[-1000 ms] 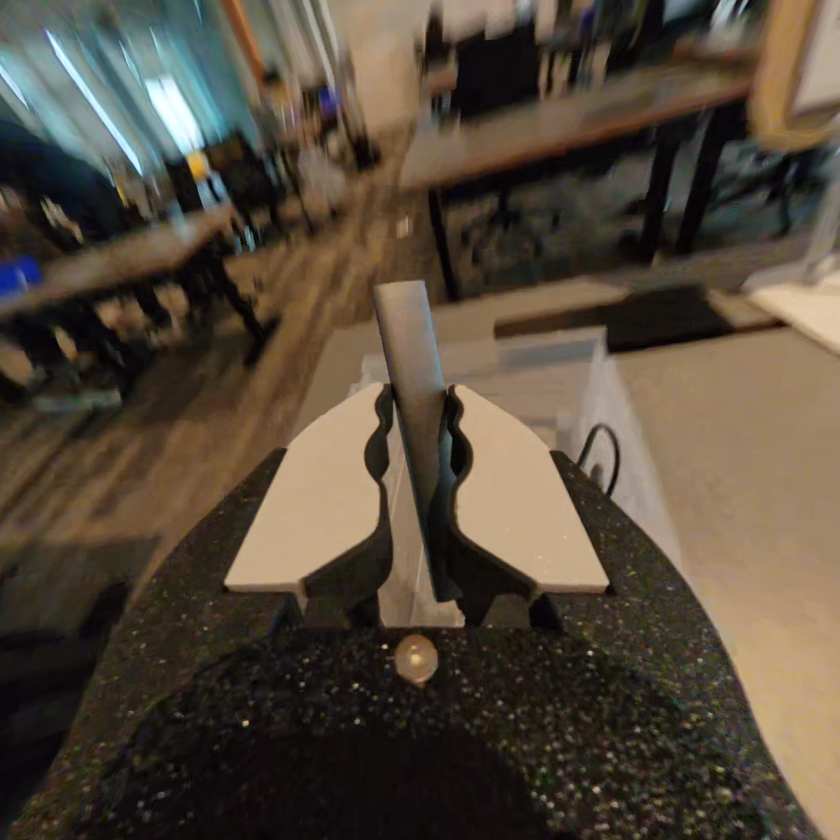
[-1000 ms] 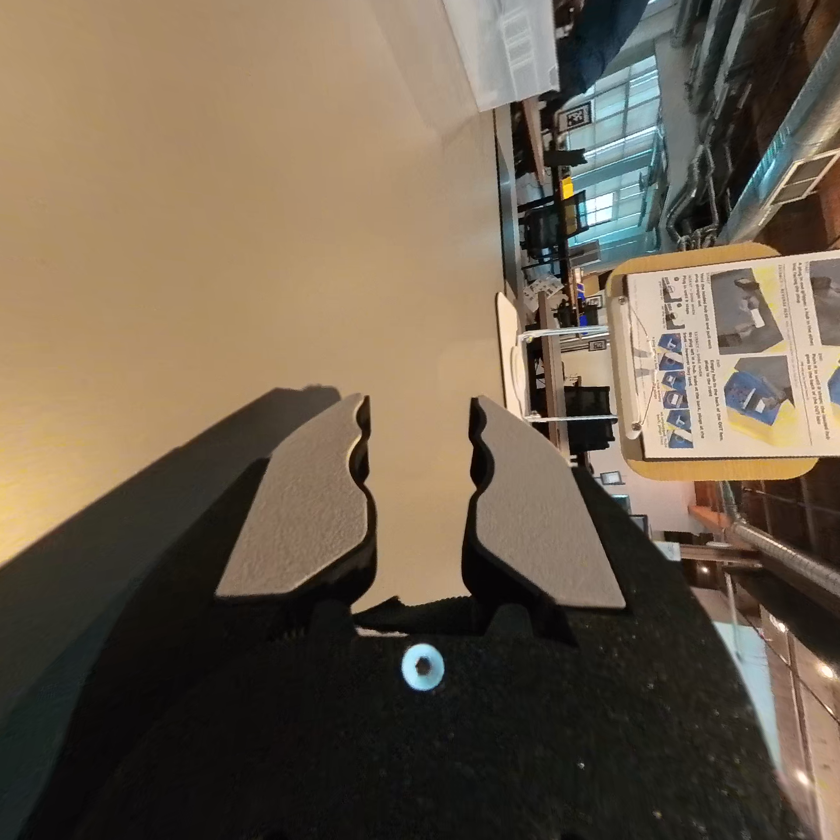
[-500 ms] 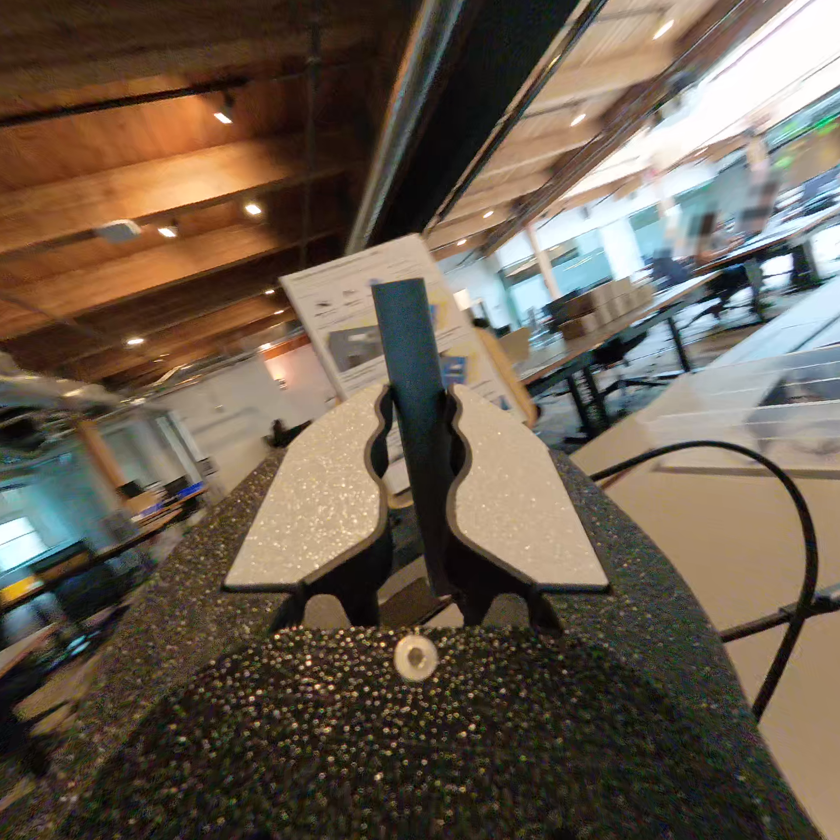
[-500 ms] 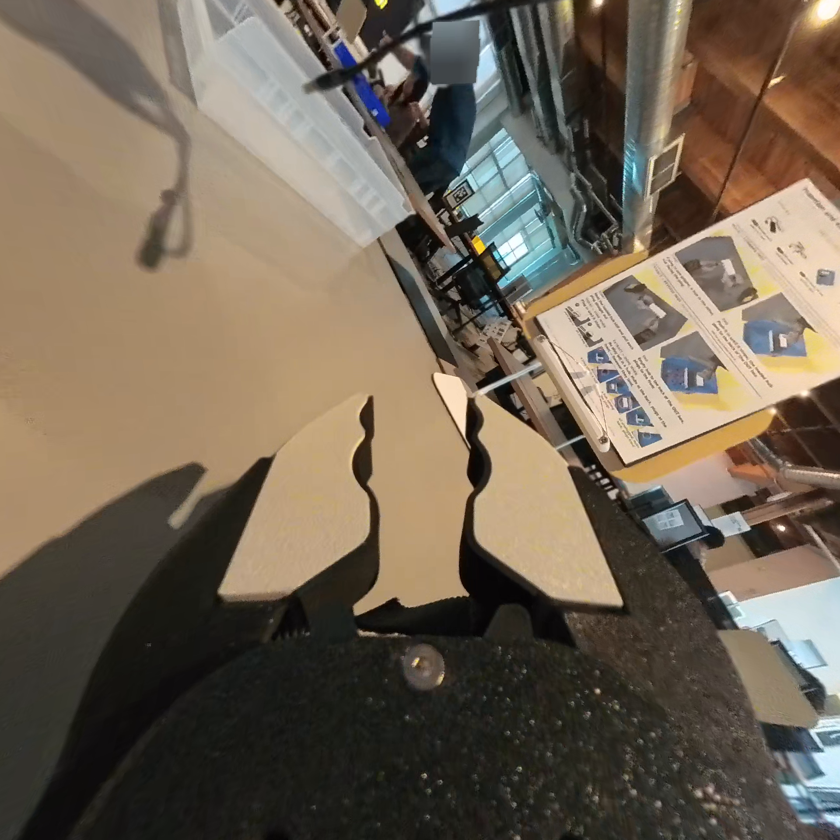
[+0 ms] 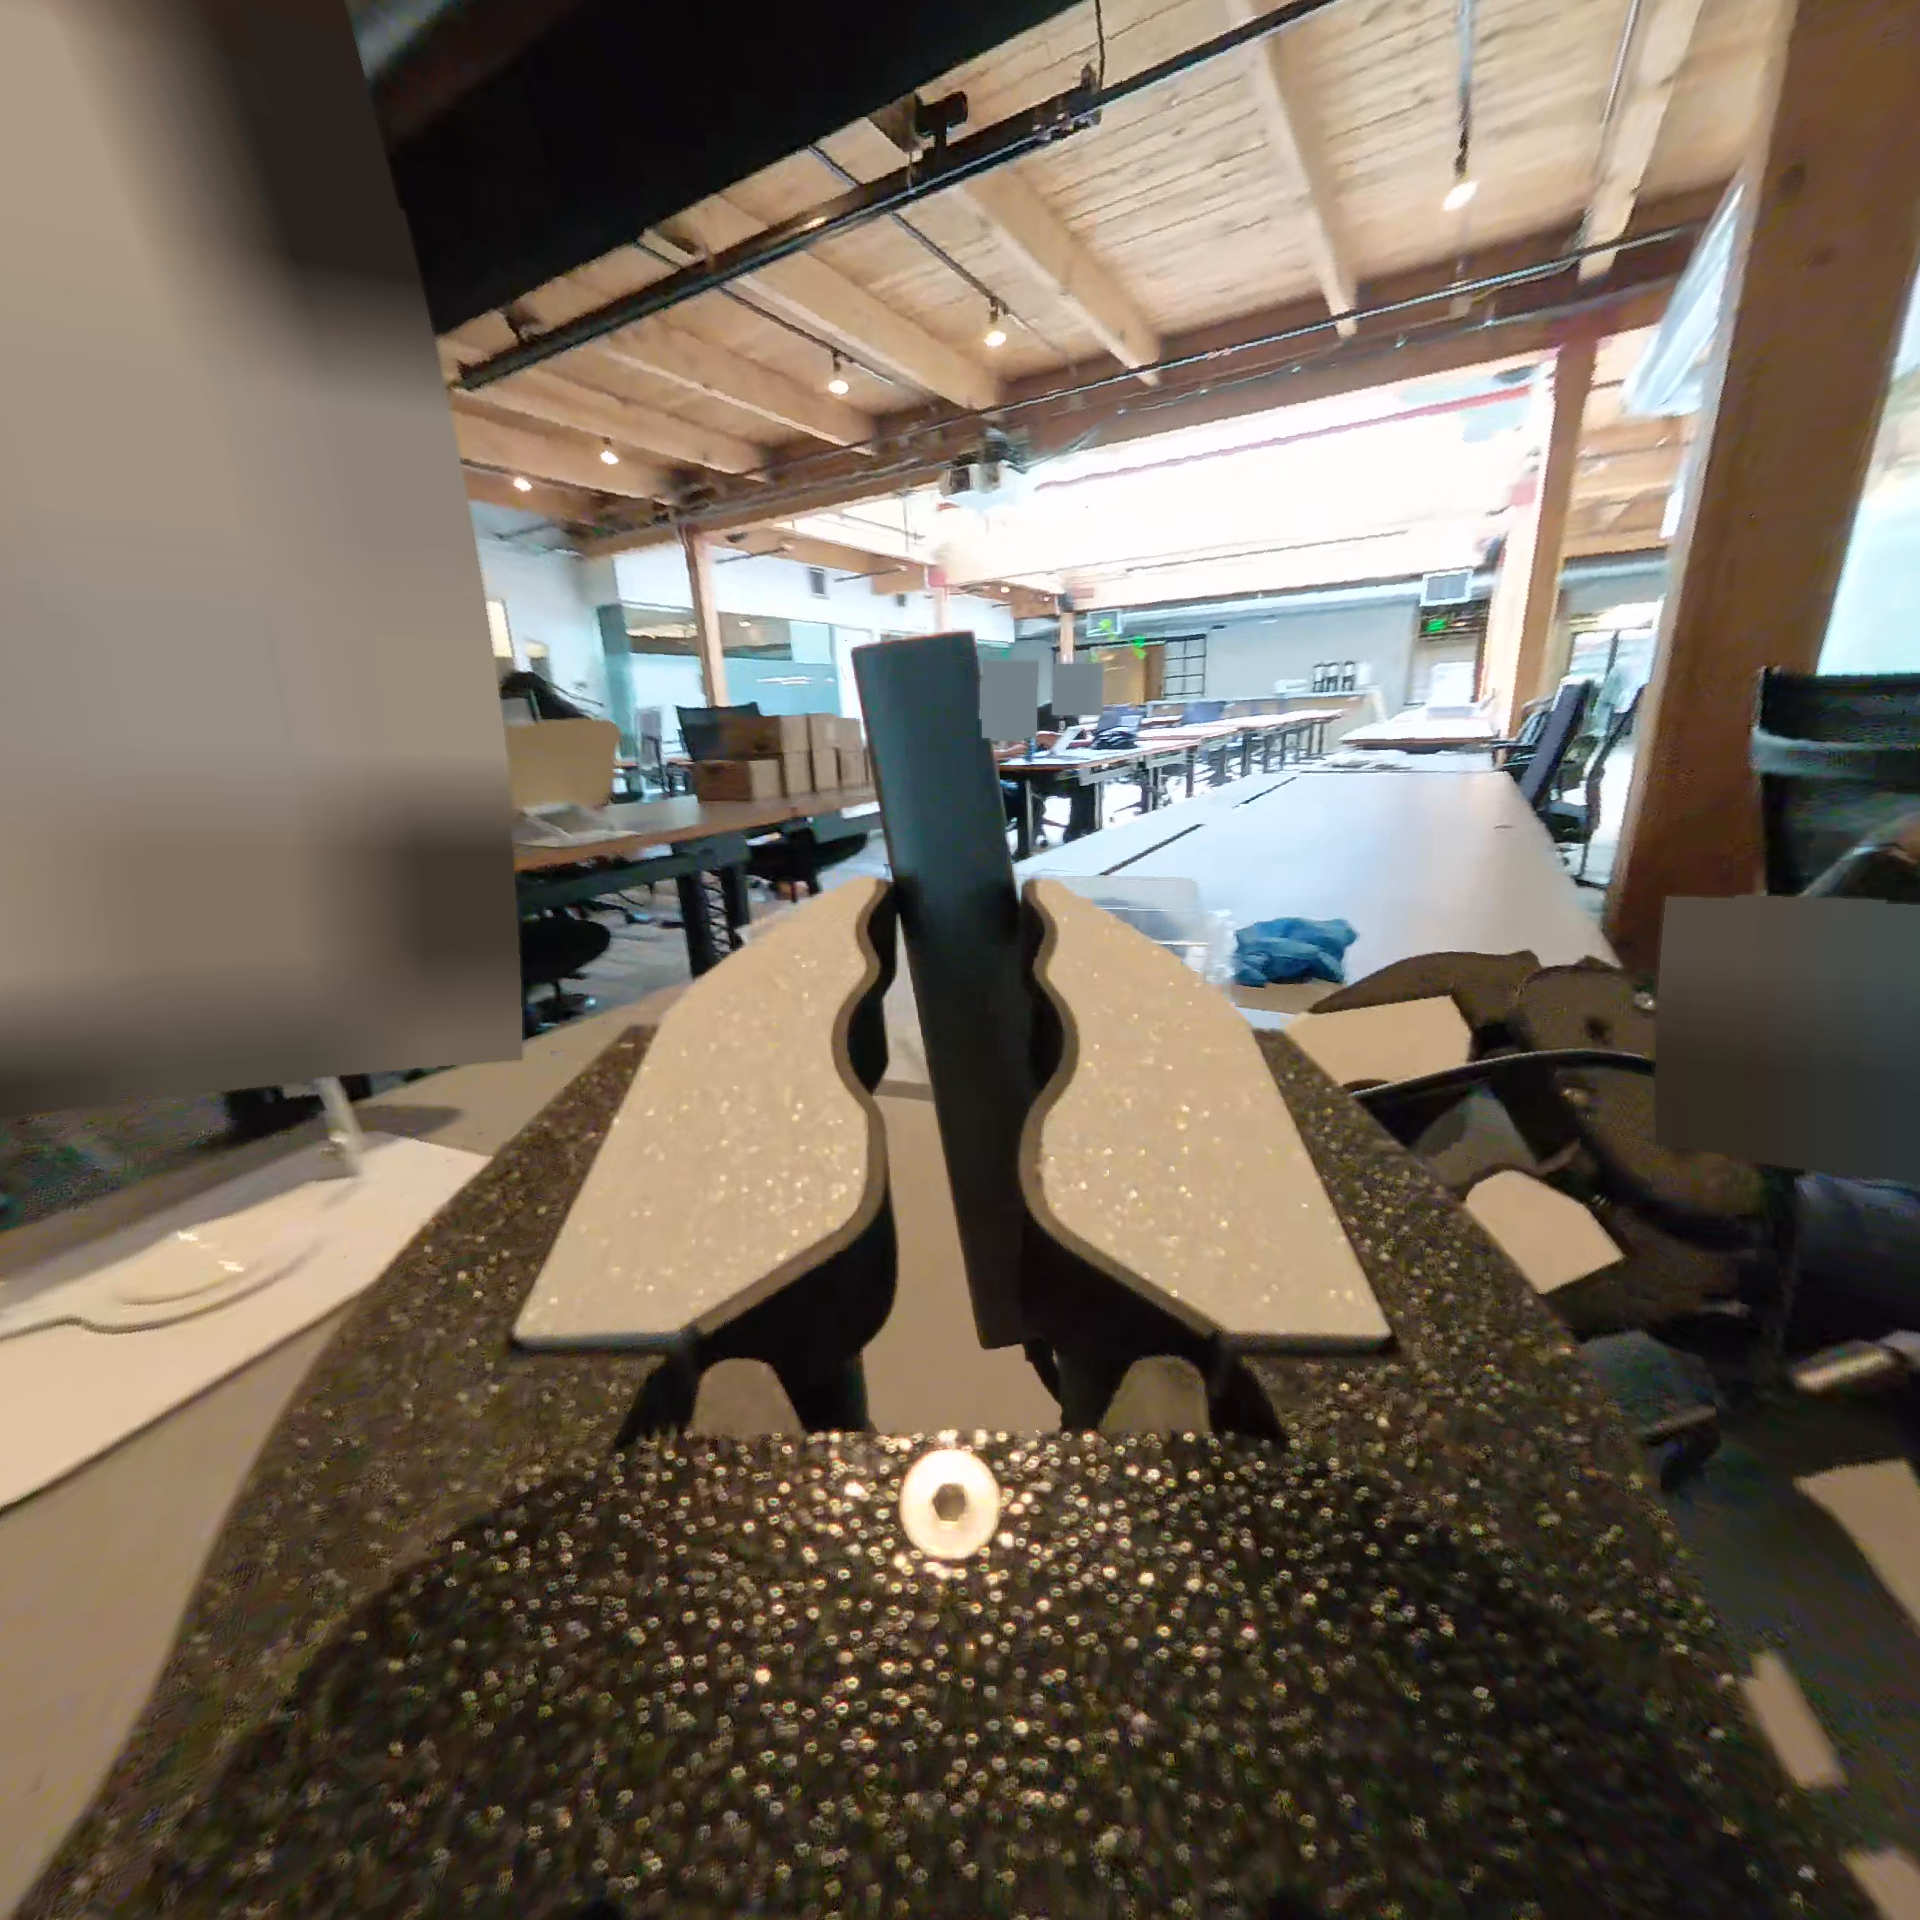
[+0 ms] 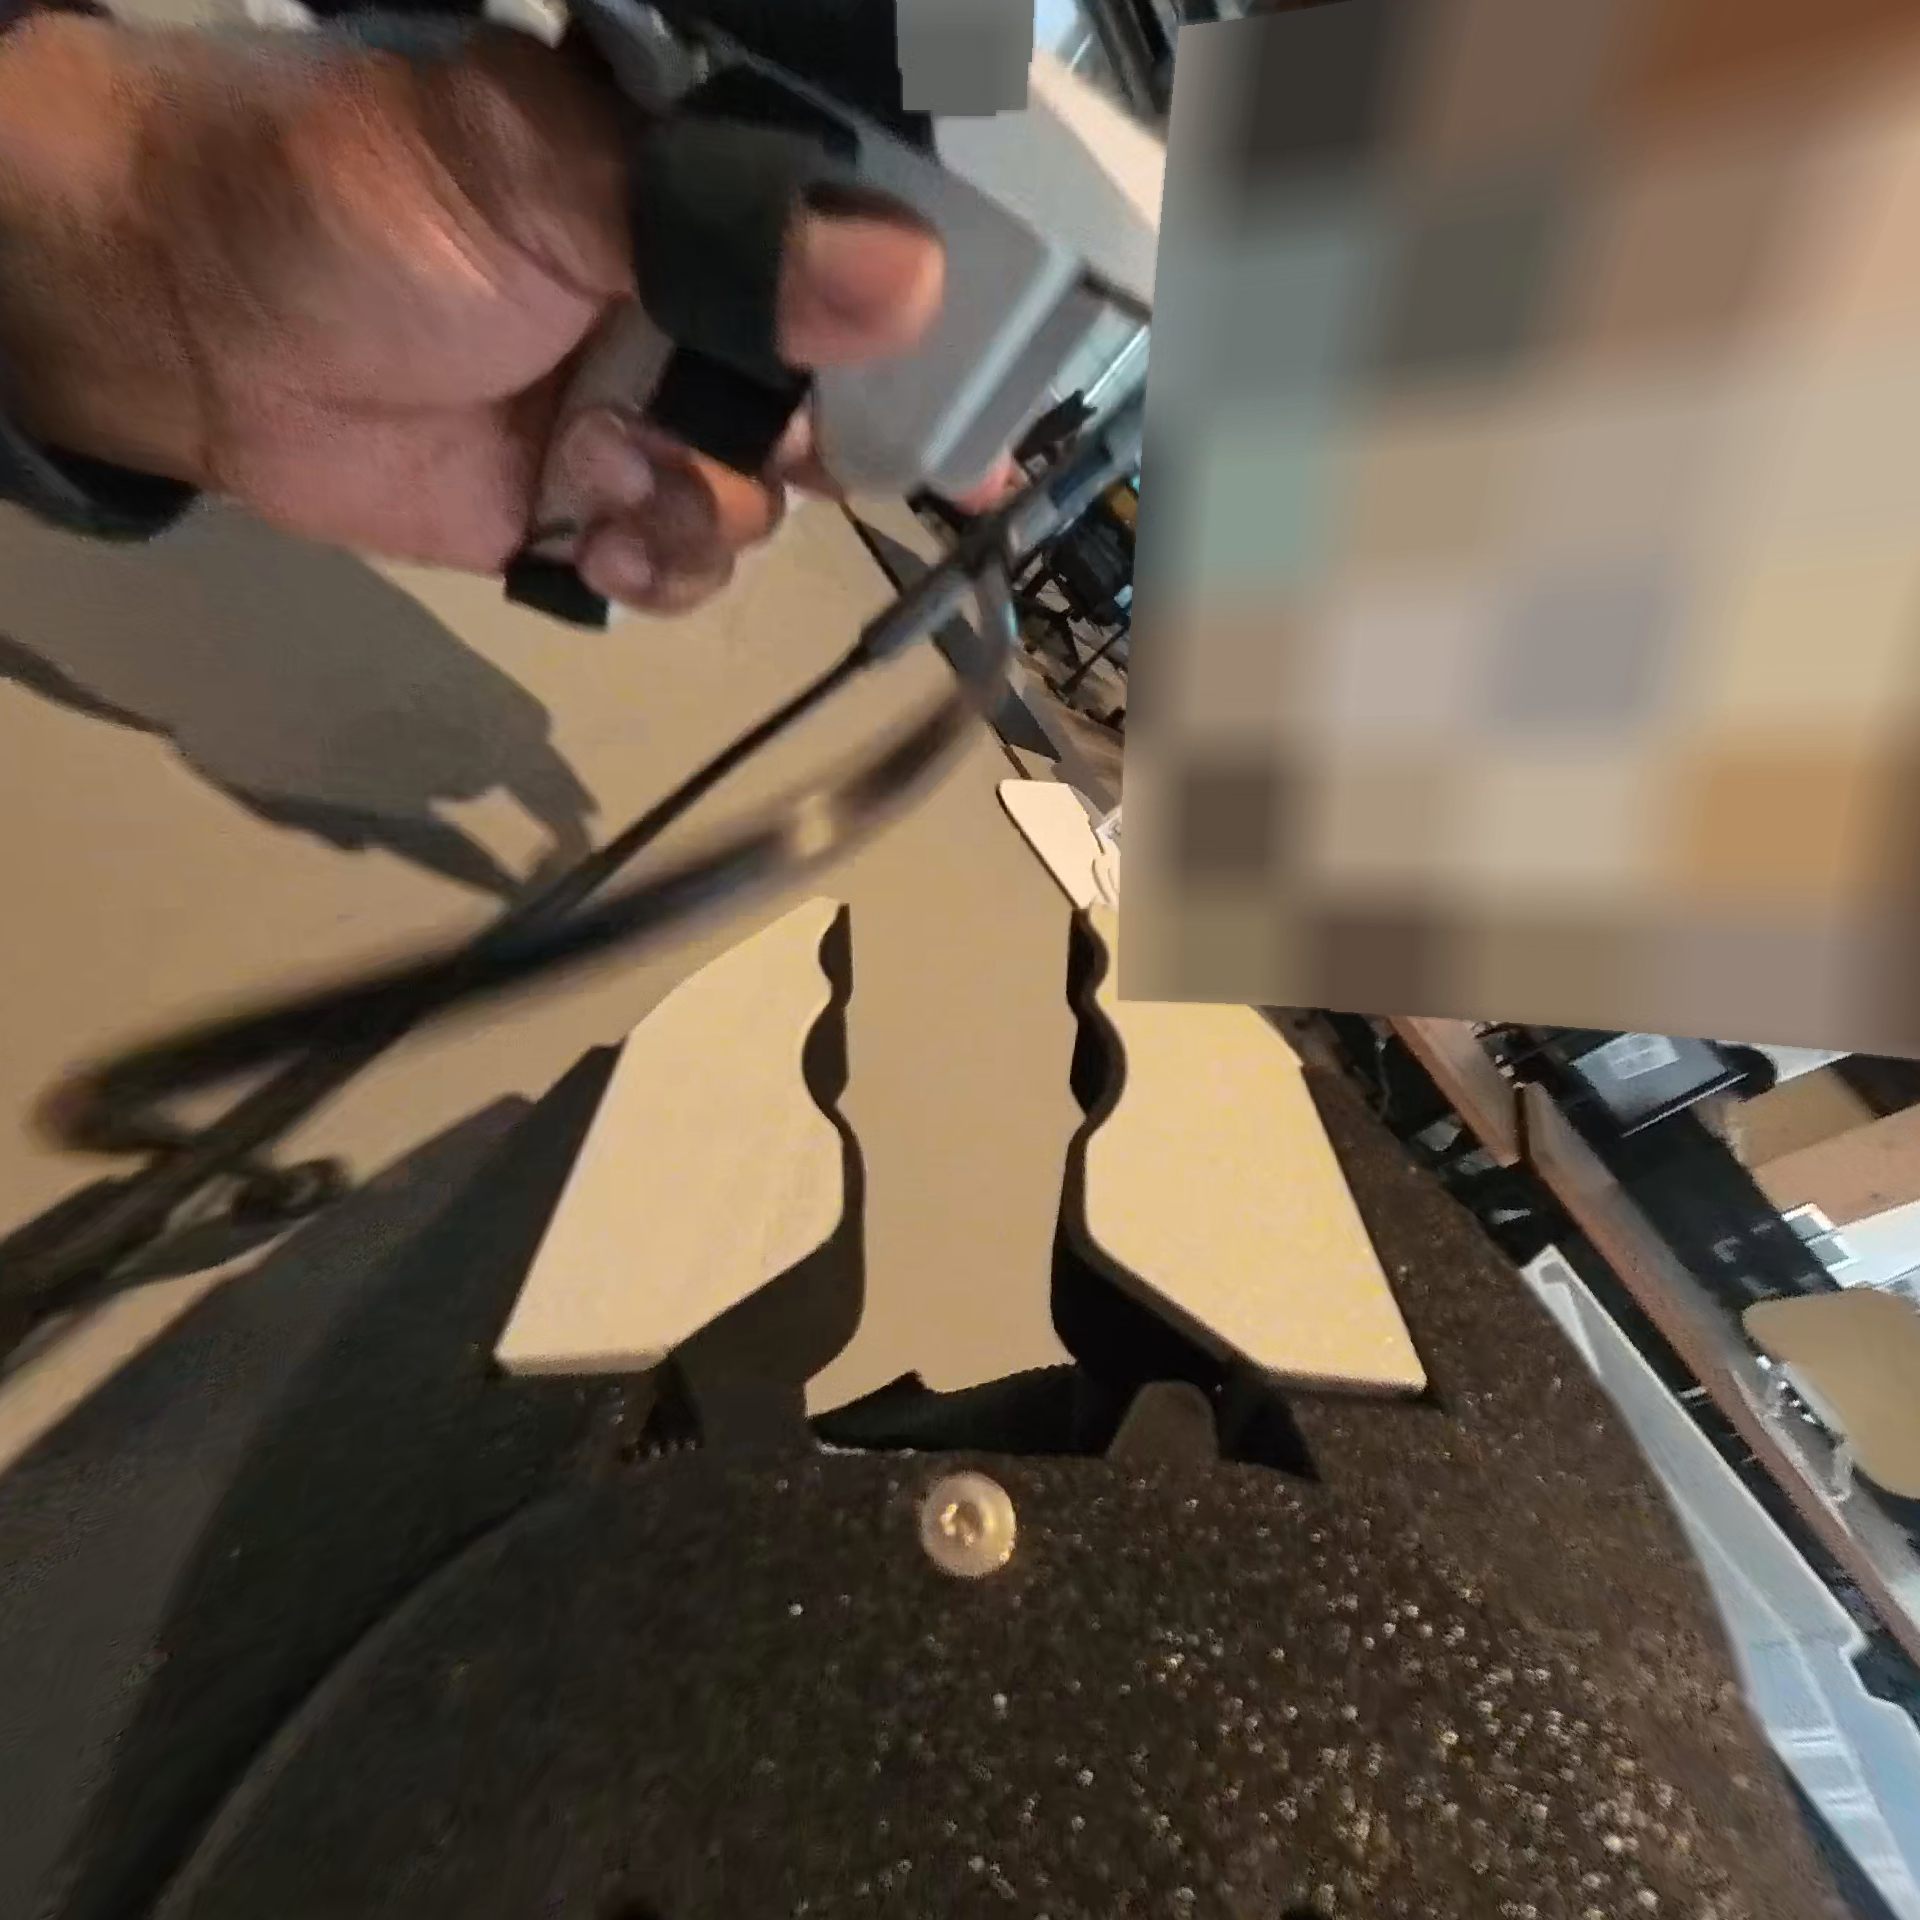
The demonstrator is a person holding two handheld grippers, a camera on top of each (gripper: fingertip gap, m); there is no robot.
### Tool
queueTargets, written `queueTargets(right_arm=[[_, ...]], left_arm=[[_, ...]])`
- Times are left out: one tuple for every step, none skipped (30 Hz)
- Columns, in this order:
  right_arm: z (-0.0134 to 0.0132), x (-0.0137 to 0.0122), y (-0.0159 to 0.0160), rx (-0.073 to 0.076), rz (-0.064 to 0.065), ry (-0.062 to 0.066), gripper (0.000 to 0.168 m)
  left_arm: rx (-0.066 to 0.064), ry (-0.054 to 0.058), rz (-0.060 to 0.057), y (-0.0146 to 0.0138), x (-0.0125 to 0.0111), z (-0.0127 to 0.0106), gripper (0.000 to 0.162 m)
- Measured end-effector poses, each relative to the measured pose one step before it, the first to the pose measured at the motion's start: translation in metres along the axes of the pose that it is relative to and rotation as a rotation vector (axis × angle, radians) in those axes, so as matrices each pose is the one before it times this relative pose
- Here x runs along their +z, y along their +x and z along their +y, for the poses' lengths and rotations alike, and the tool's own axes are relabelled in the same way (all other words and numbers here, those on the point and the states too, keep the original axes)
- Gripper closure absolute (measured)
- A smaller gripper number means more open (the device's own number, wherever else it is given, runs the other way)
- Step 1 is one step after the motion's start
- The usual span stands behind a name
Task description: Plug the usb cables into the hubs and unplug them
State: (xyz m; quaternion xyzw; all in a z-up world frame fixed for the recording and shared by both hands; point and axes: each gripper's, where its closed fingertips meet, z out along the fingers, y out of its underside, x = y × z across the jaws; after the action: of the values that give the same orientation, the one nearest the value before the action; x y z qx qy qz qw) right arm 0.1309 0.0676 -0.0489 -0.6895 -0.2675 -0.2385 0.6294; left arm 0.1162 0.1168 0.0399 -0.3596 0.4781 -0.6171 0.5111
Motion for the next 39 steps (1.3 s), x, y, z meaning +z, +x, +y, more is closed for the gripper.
queueTargets(right_arm=[[-0.00342,0.00041,-0.00150,-0.0080,0.0080,0.0091,0.129],[-0.00392,-0.00009,-0.00073,0.0016,0.0089,0.0131,0.129],[-0.00409,-0.00040,-0.00007,0.0112,0.0095,0.0152,0.129],[-0.00358,-0.00041,0.00046,0.0211,0.0091,0.0138,0.129],[-0.00280,-0.00010,0.00005,0.0298,0.0029,0.0111,0.130],[-0.00165,0.00032,-0.00016,0.0364,-0.0014,0.0057,0.130],[-0.00050,0.00080,0.00011,0.0386,-0.0018,0.0000,0.131],[-0.00019,0.00085,-0.00016,0.0369,-0.0064,-0.0004,0.131],[-0.00043,0.00057,-0.00064,0.0372,-0.0116,0.0033,0.133],[-0.00169,-0.00018,-0.00083,0.0410,-0.0165,0.0125,0.137],[-0.00296,-0.00076,-0.00046,0.0452,-0.0170,0.0204,0.138],[-0.00308,-0.00097,0.00082,0.0468,-0.0089,0.0200,0.139],[-0.00224,-0.00078,0.00135,0.0427,-0.0046,0.0157,0.142],[-0.00102,-0.00041,0.00077,0.0338,-0.0078,0.0092,0.145],[0.00050,0.00004,0.00034,0.0234,-0.0077,0.0002,0.146],[0.00085,0.00008,0.00058,0.0135,-0.0022,-0.0039,0.146],[0.00052,-0.00001,0.00083,0.0072,0.0011,-0.0021,0.147],[0.00041,0.00009,0.00044,0.0053,0.0008,-0.0016,0.146],[0.00023,0.00018,-0.00024,0.0046,-0.0025,-0.0009,0.147],[0.00023,0.00023,-0.00072,0.0035,-0.0045,-0.0007,0.148],[0.00007,0.00006,-0.00051,0.0029,-0.0032,-0.0003,0.148],[-0.00028,0.00000,-0.00040,0.0032,-0.0029,0.0018,0.149],[-0.00051,-0.00023,-0.00028,0.0038,-0.0030,0.0031,0.150],[-0.00051,-0.00034,-0.00010,0.0048,-0.0032,0.0035,0.152],[-0.00023,-0.00020,0.00013,0.0059,-0.0033,0.0020,0.154],[0.00020,-0.00009,0.00002,0.0056,-0.0037,-0.0007,0.157],[0.00056,0.00007,0.00010,0.0052,-0.0028,-0.0028,0.158],[0.00071,0.00025,0.00014,0.0037,-0.0019,-0.0035,0.160],[0.00068,0.00012,0.00005,0.0010,-0.0018,-0.0046,0.160],[0.00065,-0.00002,0.00027,-0.0011,-0.0014,-0.0051,0.160],[0.00012,-0.00051,0.00049,0.0008,-0.0021,-0.0026,0.160],[-0.00041,-0.00095,0.00048,0.0073,-0.0074,0.0011,0.161],[-0.00034,-0.00149,0.00023,0.0166,-0.0166,0.0022,0.162],[-0.00035,-0.00203,-0.00052,0.0279,-0.0305,0.0044,0.162],[-0.00122,-0.00283,-0.00209,0.0370,-0.0463,0.0109,0.162],[-0.00305,-0.00363,-0.00242,0.0411,-0.0503,0.0216,0.162],[-0.00461,-0.00401,-0.00084,0.0432,-0.0391,0.0302,0.162],[-0.00449,-0.00334,0.00031,0.0468,-0.0306,0.0291,0.162],[-0.00299,-0.00206,0.00063,0.0505,-0.0287,0.0201,0.162]], left_arm=[[-0.0150,-0.0068,-0.0004,0.00400,0.00355,0.00569,0.140],[-0.0066,-0.0100,-0.0065,0.00294,0.00311,0.00512,0.140],[0.0001,-0.0073,-0.0124,0.00189,0.00222,0.00350,0.140],[0.0002,0.0027,-0.0132,0.00156,0.00126,0.00143,0.140],[-0.0002,0.0102,-0.0093,0.00192,0.00068,-0.00004,0.140],[0.0003,0.0095,-0.0042,0.00247,0.00056,-0.00027,0.140],[0.0045,0.0054,-0.0020,0.00281,0.00065,-0.00014,0.140],[0.0112,0.0031,0.0004,0.00313,0.00063,-0.00003,0.140],[0.0134,0.0028,-0.0001,0.00284,0.00047,0.00002,0.140],[0.0095,0.0030,0.0008,0.00273,0.00042,0.00017,0.140],[0.0059,0.0013,0.0026,0.00250,0.00038,0.00073,0.140],[0.0040,0.0018,0.0003,0.00187,0.00024,0.00094,0.140],[0.0054,0.0023,-0.0015,0.00138,0.00002,0.00058,0.140],[0.0079,0.0015,-0.0002,0.00106,0.00002,0.00030,0.140],[0.0065,0.0006,0.0009,0.00087,0.00004,-0.00006,0.140],[0.0048,0.0028,-0.0007,0.00023,-0.00013,-0.00063,0.140],[0.0031,0.0045,-0.0018,-0.00004,-0.00035,-0.00094,0.140],[0.0021,0.0024,-0.0003,0.00009,-0.00032,-0.00061,0.140],[0.0025,-0.0005,0.0010,0.00009,-0.00017,0.00022,0.140],[-0.0003,-0.0006,0.0002,0.00005,-0.00001,0.00030,0.140],[-0.0010,0.0002,0.0009,0.00009,0.00003,0.00020,0.140],[-0.0004,-0.0025,0.0028,0.00034,0.00022,0.00068,0.140],[0.0004,-0.0026,-0.0002,-0.00003,0.00024,0.00069,0.140],[0.0007,-0.0002,0.0008,0.00016,0.00000,0.00034,0.140],[-0.0009,-0.0016,0.0028,0.00037,0.00023,0.00043,0.140],[-0.0018,-0.0023,0.0006,-0.00017,0.00022,0.00056,0.140],[-0.0016,-0.0022,-0.0005,-0.00030,0.00013,0.00051,0.140],[0.0006,-0.0024,0.0002,0.00006,0.00007,0.00059,0.140],[0.0010,-0.0035,0.0000,-0.00015,0.00026,0.00082,0.140],[0.0012,-0.0039,0.0027,-0.00011,0.00011,0.00076,0.140],[0.0057,0.0000,0.0086,0.00021,-0.00007,-0.00007,0.140],[0.0128,-0.0011,0.0198,0.00099,-0.00050,-0.00063,0.139],[0.0159,-0.0127,0.0346,0.00153,-0.00165,-0.00032,0.138],[0.0083,-0.0222,0.0506,0.00139,-0.00345,0.00015,0.134],[-0.0101,-0.0271,0.0745,0.00226,-0.00547,0.00120,0.125],[-0.0469,-0.0325,0.1003,0.00442,-0.00750,0.00372,0.122],[-0.0873,-0.0167,0.0837,0.00186,-0.00784,0.00399,0.121],[-0.1050,0.0062,0.0384,-0.00375,-0.00702,0.00333,0.119],[-0.1008,0.0129,0.0249,-0.00506,-0.00536,0.00373,0.117]])
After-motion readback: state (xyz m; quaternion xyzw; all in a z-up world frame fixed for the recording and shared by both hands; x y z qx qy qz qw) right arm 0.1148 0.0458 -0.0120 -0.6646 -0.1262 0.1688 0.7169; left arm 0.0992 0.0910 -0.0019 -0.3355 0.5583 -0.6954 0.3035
